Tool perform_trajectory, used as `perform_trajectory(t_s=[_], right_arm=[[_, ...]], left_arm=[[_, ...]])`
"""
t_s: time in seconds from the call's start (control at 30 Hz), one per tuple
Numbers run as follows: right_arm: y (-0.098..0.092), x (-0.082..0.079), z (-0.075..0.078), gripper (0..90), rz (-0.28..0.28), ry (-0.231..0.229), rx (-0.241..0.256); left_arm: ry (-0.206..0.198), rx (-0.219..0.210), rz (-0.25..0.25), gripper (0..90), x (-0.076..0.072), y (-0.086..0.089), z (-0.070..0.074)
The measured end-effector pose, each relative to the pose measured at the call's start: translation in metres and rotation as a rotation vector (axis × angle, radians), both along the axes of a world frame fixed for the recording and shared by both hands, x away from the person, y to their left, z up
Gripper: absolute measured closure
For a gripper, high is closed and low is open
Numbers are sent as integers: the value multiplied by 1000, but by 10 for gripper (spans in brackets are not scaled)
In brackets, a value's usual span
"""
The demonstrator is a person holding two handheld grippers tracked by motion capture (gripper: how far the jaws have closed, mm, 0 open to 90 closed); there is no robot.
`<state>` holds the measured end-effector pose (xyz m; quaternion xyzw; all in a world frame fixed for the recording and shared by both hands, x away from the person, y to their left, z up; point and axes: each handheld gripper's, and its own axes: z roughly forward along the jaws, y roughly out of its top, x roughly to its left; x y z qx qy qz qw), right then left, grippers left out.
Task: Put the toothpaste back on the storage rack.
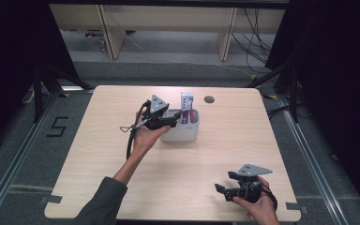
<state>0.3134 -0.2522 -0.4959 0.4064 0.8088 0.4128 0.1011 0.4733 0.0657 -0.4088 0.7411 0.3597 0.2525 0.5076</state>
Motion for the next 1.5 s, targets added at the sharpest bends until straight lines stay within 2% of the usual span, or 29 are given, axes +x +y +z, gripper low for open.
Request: perform_trajectory(t_s=[0.23,0.53,0.63,0.73,0.9,0.93,1.2,1.5], right_arm=[[0,0,0,250,0,0,0],[0,0,0,250,-2,0,-3],[0,0,0,250,-1,2,1],[0,1,-1,250,-4,-2,0],[1,0,-1,250,-1,11,12],[-1,2,-1,250,3,-9,-3],[-1,2,-1,250,8,-6,5],[-1,2,-2,250,4,-10,-3]], left_arm=[[-3,9,-9,376,-7,2,3],[33,14,-12,340,-13,3,0],[28,27,-15,335,-16,5,0],[40,17,-21,322,-20,8,0],[34,8,-28,318,-25,12,-2],[37,11,-29,316,-26,13,-3],[36,-8,-34,306,-33,17,-6],[22,-2,-44,304,-46,25,-12]])
